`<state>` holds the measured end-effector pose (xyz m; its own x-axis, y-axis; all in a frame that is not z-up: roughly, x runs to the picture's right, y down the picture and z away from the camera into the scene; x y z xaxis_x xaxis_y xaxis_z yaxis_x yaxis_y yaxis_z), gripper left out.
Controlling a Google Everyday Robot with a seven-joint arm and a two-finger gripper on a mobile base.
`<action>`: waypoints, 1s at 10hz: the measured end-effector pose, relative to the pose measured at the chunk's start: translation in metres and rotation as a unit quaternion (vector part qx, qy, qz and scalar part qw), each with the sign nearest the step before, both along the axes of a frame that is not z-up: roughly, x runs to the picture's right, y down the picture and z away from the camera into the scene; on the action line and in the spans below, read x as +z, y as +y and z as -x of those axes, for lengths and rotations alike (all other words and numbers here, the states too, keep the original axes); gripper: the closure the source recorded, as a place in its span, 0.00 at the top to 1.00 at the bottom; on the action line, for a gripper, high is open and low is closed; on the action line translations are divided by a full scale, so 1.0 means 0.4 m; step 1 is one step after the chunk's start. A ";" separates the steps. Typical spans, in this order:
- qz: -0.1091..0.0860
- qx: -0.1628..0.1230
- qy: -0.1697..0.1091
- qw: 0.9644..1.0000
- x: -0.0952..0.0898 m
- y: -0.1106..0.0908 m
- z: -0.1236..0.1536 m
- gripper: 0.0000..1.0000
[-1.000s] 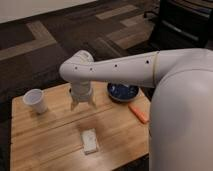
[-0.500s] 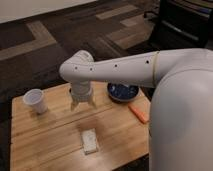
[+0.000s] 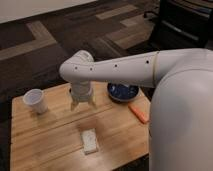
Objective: Push the eraser across the table
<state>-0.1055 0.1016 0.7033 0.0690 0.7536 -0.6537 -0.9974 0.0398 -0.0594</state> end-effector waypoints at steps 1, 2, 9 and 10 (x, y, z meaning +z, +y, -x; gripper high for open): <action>0.000 -0.001 0.002 1.000 0.001 0.000 -0.002 0.65; -0.006 -0.011 0.014 1.000 0.013 -0.010 -0.022 0.65; -0.019 -0.033 0.013 0.999 0.125 -0.077 -0.029 0.65; -0.022 -0.037 0.009 0.999 0.154 -0.088 -0.032 0.65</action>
